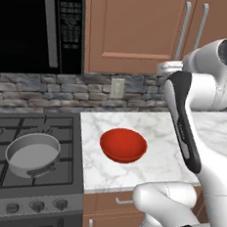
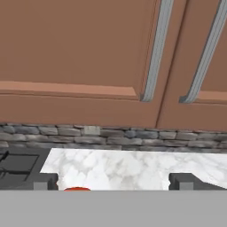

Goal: Open the cabinet and move the ladle to the pot. Then close the cabinet.

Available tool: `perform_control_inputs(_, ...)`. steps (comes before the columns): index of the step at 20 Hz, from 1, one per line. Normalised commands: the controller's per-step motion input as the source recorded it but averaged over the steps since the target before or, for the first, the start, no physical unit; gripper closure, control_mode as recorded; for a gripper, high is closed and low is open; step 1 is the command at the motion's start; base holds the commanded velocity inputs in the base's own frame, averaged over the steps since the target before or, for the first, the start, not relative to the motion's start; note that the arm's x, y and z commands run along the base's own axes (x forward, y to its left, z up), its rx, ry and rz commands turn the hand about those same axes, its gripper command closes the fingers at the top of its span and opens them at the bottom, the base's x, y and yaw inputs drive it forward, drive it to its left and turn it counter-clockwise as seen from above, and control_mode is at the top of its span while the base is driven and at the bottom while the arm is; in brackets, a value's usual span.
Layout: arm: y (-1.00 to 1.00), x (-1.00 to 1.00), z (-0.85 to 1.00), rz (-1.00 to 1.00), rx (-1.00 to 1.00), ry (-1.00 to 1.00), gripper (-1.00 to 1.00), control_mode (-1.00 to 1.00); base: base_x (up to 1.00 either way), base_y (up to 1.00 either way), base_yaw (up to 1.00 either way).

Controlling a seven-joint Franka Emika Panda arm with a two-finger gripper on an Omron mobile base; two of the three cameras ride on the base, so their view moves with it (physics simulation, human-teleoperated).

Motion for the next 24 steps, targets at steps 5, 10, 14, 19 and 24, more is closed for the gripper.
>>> perform_control_inputs(5,-0.16,0.00,0.33,0.00,0.00,-0.06,-1.00,-1.00,0.00,0.00,0.00)
perform_control_inputs(10,-0.23,0.00,0.20,0.00,0.01,-0.03,-1.00,-1.00,0.00,0.00,0.00)
perform_control_inputs(14,-0.22,0.02,0.20,0.00,0.00,-0.07,-1.00,-1.00,0.00,0.00,0.00)
perform_control_inputs(19,-0.08,0.04,0.11,0.00,0.00,-0.10,-1.00,-1.00,0.00,0.00,0.00)
perform_control_inputs(24,-0.02,0.07,0.02,0.00,0.00,-0.10,-1.00,-1.00,0.00,0.00,0.00)
